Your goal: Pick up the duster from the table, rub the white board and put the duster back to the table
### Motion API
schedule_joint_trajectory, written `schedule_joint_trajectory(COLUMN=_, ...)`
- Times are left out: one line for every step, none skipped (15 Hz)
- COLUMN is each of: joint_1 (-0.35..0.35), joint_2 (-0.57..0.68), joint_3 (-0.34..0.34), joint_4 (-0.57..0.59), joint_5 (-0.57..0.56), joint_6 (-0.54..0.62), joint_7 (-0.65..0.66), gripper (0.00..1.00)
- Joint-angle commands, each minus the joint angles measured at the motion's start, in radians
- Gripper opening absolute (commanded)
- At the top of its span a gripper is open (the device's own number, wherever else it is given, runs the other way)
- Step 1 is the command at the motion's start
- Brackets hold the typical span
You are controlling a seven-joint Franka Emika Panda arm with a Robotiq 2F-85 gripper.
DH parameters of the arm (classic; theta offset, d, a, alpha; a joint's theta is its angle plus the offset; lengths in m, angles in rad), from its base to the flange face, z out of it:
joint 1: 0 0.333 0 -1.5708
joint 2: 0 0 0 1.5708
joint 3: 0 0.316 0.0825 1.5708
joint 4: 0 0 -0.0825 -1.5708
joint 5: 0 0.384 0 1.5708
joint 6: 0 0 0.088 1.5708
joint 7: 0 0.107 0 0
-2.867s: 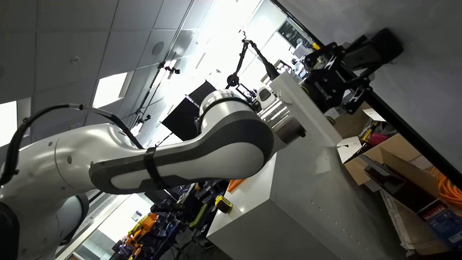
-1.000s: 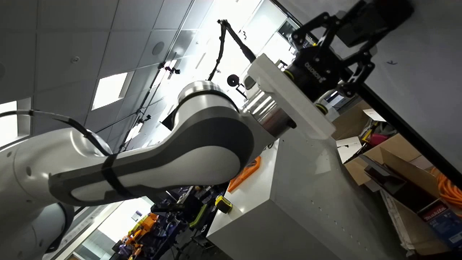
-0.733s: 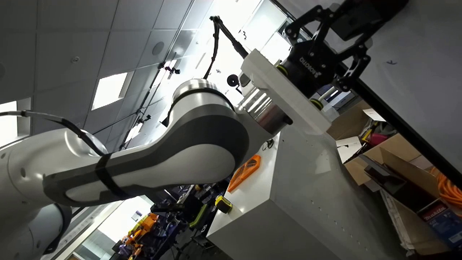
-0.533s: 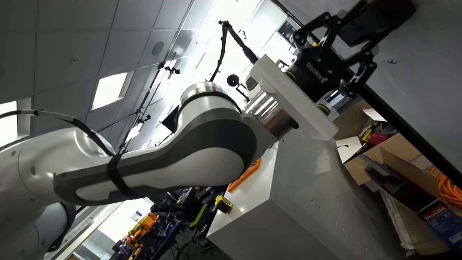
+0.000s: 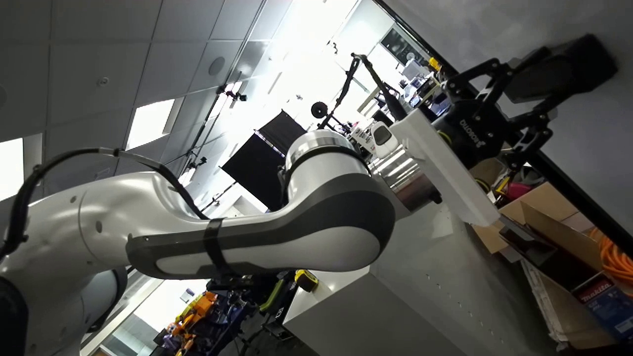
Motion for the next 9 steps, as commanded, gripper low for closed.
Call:
schedule_joint_trajectory(joint_1=-0.014, joint_2=0.079, joint_3=0.015, joint_4=0.033, joint_5=0.047, joint_6=-0.009, joint_7=-0.051, gripper=0.30)
schedule_joint_trajectory(joint_1=-0.015, joint_2=0.093, joint_3=0.019, joint_4=0.035, joint_5=0.055, joint_6=-0.009, joint_7=-0.061, gripper=0.30)
schedule_joint_trajectory(joint_1=-0.016, joint_2=0.103, joint_3=0.022, joint_4=0.036, joint_5=0.065, joint_6=-0.006, joint_7=-0.069, gripper=0.30)
schedule_joint_trajectory(joint_1=-0.017, joint_2=0.112, joint_3=0.026, joint_4=0.035, joint_5=0.072, joint_6=-0.006, joint_7=-0.076, gripper=0.30)
schedule_joint_trajectory(joint_1=-0.018, joint_2=0.111, joint_3=0.030, joint_4=0.032, joint_5=0.078, joint_6=-0.003, joint_7=-0.086, gripper=0.30)
schedule_joint_trajectory(joint_1=-0.017, joint_2=0.090, joint_3=0.042, joint_4=0.018, joint_5=0.060, joint_6=0.004, joint_7=-0.068, gripper=0.30)
schedule_joint_trajectory(joint_1=-0.014, joint_2=0.066, joint_3=0.053, joint_4=0.001, joint_5=0.039, joint_6=0.005, joint_7=-0.057, gripper=0.30)
schedule_joint_trajectory(joint_1=-0.006, joint_2=0.025, joint_3=0.069, joint_4=-0.031, joint_5=0.000, joint_6=-0.002, joint_7=-0.027, gripper=0.30)
schedule_joint_trajectory(joint_1=0.002, joint_2=-0.012, joint_3=0.085, joint_4=-0.059, joint_5=-0.038, joint_6=-0.011, joint_7=-0.003, gripper=0.30)
